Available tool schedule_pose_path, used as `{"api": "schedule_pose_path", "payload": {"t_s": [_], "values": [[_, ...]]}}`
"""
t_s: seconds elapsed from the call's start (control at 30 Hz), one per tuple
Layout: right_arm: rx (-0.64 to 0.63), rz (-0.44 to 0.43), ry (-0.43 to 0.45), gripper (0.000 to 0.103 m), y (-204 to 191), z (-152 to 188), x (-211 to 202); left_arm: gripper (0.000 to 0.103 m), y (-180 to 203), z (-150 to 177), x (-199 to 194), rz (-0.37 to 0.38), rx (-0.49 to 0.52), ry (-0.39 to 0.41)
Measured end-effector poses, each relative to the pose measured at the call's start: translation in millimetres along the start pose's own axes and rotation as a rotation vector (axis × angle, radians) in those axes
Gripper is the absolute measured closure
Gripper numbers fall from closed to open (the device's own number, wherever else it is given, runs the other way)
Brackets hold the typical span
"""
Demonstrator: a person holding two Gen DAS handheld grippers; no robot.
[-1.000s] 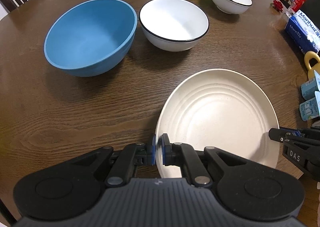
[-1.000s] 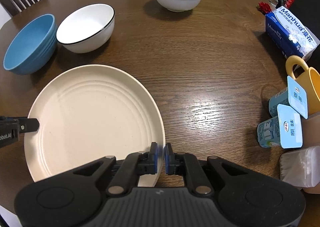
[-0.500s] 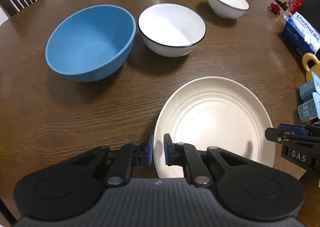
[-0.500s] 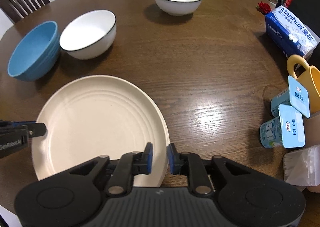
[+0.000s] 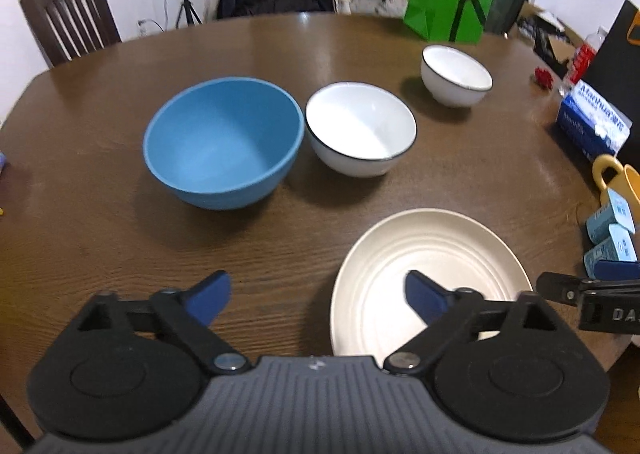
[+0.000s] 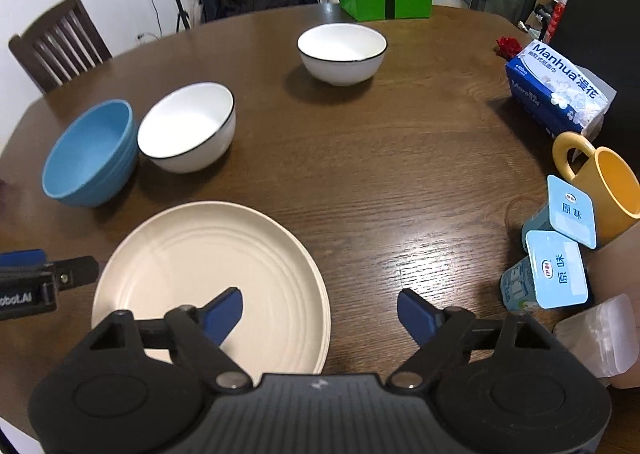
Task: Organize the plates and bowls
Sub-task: 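Withdraw both grippers from the plate stack toward the blue bowl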
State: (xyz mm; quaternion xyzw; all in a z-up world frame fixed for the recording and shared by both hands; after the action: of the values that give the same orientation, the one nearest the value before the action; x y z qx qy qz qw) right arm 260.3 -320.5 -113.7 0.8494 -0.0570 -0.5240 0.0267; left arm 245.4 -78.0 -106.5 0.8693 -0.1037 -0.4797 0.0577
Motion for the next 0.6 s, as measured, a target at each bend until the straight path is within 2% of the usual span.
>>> {"api": "schedule_pose_path", "payload": {"t_s": [0.17,0.37,0.6], "values": [[0.016,-0.051,0.058,0.001,4,7,-12,0.0,0,6,-20,0.011,-0.006,0.114],[0.016,-0.089,0.109,0.0,3,16,-26,0.0,-1,16,-37,-0.001,-0.023,0.193],[-0.006,-0.108,0.181,0.0,-2,31,-51,0.0,-12,30,-55,0.005,-0.066,0.236]]}}
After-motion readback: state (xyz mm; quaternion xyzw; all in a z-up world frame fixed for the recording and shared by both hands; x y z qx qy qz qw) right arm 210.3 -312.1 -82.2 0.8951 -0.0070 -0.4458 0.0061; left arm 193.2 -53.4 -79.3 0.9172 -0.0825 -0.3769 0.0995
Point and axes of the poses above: each gripper's, at about its wrist camera, not at the fingertips, and x roughly the way its jaws point, y to its right, z to its underside, the point moved 1 cm from there along x, roughly the way its jaws point, and after that the axes turned 9 degrees about z, right-handed, at the moved point
